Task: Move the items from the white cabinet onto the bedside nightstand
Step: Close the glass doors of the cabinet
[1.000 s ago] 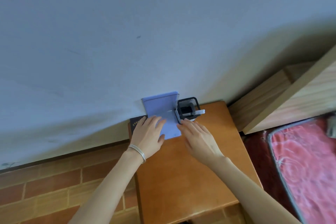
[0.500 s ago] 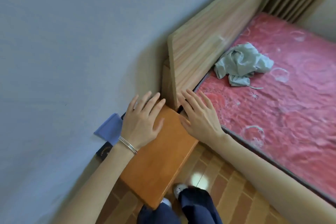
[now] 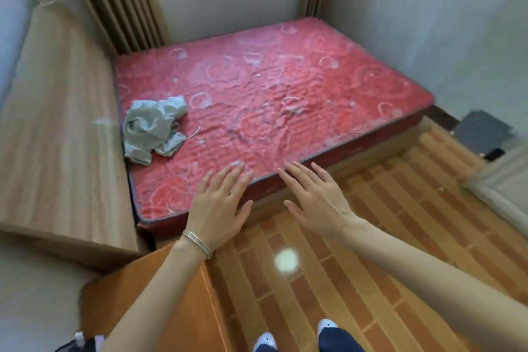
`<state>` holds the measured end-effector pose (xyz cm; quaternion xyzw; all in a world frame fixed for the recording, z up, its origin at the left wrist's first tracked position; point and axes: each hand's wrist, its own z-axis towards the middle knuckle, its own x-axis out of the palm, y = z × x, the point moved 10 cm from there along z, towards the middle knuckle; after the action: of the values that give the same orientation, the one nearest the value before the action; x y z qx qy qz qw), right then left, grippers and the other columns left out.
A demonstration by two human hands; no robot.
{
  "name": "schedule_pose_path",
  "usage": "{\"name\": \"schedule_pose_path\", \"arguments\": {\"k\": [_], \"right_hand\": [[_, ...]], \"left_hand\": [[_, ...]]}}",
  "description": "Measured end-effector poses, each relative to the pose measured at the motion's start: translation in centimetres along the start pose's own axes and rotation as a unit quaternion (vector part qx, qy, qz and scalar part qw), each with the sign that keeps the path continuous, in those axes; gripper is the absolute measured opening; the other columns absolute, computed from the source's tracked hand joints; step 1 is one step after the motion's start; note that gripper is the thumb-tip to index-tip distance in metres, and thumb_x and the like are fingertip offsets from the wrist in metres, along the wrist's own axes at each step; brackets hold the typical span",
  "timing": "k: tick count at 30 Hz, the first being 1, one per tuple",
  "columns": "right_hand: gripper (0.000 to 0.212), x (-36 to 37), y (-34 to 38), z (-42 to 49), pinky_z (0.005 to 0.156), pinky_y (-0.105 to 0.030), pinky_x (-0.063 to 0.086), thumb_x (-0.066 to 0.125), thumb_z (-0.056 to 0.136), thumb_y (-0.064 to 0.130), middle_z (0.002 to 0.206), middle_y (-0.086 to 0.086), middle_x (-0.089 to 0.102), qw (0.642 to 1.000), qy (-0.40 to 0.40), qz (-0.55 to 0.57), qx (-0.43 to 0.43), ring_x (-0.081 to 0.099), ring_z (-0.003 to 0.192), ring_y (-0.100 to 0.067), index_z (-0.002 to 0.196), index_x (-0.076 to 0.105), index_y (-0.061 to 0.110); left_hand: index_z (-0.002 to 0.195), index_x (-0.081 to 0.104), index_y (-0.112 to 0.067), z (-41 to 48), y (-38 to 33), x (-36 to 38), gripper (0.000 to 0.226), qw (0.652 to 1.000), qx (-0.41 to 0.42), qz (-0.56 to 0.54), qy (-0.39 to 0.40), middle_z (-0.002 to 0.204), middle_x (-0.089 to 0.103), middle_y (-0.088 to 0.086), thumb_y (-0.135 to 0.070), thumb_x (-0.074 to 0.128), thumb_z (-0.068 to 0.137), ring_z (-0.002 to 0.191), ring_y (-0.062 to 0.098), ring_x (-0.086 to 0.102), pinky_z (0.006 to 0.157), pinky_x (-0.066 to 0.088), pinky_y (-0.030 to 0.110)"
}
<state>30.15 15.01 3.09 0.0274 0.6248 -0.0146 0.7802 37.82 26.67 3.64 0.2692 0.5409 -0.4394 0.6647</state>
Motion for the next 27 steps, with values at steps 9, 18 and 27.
{"name": "schedule_pose_path", "arguments": {"k": [9, 18, 27], "right_hand": [[0.059, -9.9, -18.0, -17.2, 0.106, -0.045, 0.034, 0.058, 0.085, 0.033, 0.138, -0.011, 0.049, 0.964, -0.038, -0.078, 0.25, 0.043, 0.129, -0.023, 0.137, 0.044, 0.01], [0.052, -19.8, -30.6, -32.4, 0.106, -0.045, 0.033, 0.05, 0.09, 0.035, 0.136, -0.01, 0.05, 0.913, -0.052, -0.161, 0.37, 0.045, 0.127, -0.024, 0.135, 0.046, 0.01], [0.052, -25.6, -39.6, -40.8, 0.104, -0.044, 0.035, 0.035, 0.088, 0.034, 0.134, -0.01, 0.052, 0.896, -0.073, -0.195, 0.392, 0.047, 0.125, -0.024, 0.133, 0.049, 0.009]], "left_hand": [[0.136, 0.048, -0.022, 13.3, -24.5, 0.7, 0.051, 0.965, 0.247, -0.082, -0.001, 0.137, 0.051, 0.003, -0.042, 0.041, 0.089, 0.126, 0.024, 0.045, 0.106, 0.031, 0.047], [0.135, 0.05, -0.02, 19.1, -45.7, -1.0, 0.053, 0.925, 0.368, -0.08, -0.048, 0.138, 0.05, 0.002, -0.039, 0.039, 0.088, 0.128, 0.024, 0.045, 0.107, 0.025, 0.041], [0.136, 0.048, -0.019, 24.0, -58.0, -0.7, 0.053, 0.911, 0.396, -0.082, -0.081, 0.139, 0.049, 0.003, -0.04, 0.037, 0.089, 0.13, 0.023, 0.041, 0.109, 0.024, 0.04]]}}
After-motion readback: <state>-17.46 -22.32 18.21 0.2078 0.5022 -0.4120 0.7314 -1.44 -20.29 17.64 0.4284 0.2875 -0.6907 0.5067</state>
